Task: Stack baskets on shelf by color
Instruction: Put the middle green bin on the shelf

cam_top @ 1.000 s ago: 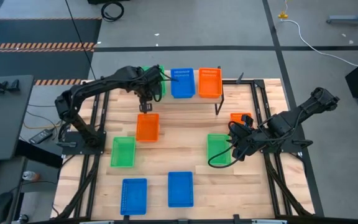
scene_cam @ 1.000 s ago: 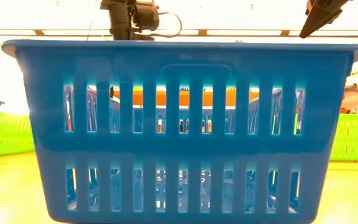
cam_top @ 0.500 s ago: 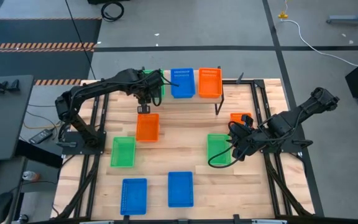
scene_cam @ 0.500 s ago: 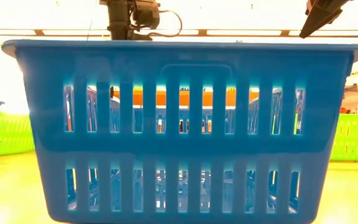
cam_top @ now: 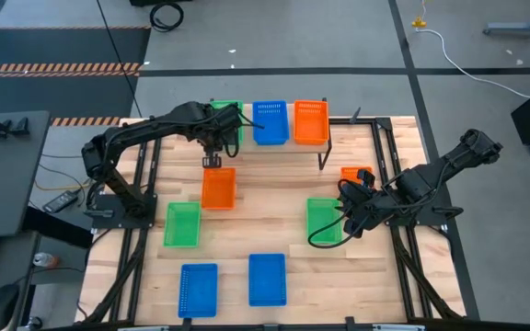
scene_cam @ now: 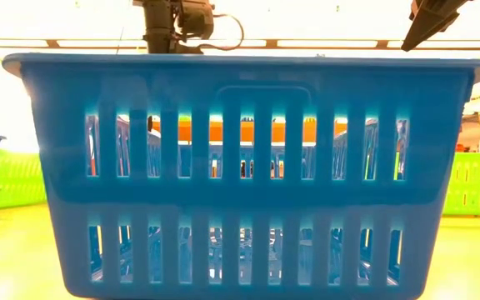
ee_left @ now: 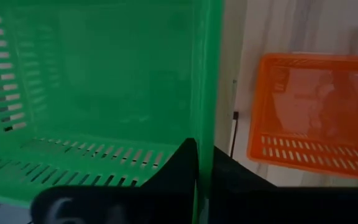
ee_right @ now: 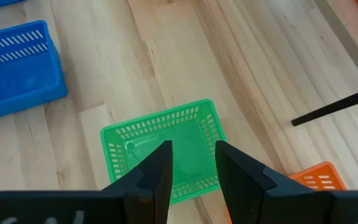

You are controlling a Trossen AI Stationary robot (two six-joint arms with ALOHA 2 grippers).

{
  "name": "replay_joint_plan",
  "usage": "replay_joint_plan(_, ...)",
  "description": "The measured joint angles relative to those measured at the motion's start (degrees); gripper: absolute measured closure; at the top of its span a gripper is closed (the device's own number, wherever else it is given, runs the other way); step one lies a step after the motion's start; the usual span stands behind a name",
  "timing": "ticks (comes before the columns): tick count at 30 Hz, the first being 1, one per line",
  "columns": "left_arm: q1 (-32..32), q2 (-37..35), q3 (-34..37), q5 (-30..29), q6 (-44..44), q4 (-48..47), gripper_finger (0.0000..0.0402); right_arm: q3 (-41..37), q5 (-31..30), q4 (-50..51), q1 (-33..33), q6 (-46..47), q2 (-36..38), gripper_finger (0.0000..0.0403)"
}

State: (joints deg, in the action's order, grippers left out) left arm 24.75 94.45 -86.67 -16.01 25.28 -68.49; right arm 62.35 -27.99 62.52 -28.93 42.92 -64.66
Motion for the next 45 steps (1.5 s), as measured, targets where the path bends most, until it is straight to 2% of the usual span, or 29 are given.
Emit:
replay_joint_plan(18, -3.6, -0.1, 0.0, 1.3, -0.6, 1.0, 0.0378, 0.0, 0.0, 0.0, 0.0, 0.0, 0.0, 0.0275)
replay_joint_plan(24, -3.1, -0.1, 0.0, 1.3, -1.8, 1.1, 0.0356, 0.0, 0.0, 0.0, 0.0, 0.0, 0.0, 0.0275)
replay_joint_plan(35, -2.2, -0.1, 0.0, 1.3, -4.2, 3.2, 0.0289, 0.0, 0.0, 0.0, 0.0, 0.0, 0.0, 0.0275)
replay_joint_plan(40, -2.1, -0.1, 0.0, 0.9, -6.7, 3.5, 0.0278, 0.0, 0.0, 0.0, 0.0, 0.0, 0.0, 0.0275)
replay_joint_plan(45, -2.1, -0.1, 0.0, 0.6, -8.2, 4.2, 0.0285, 0.0, 0.0, 0.0, 0.0, 0.0, 0.0, 0.0275)
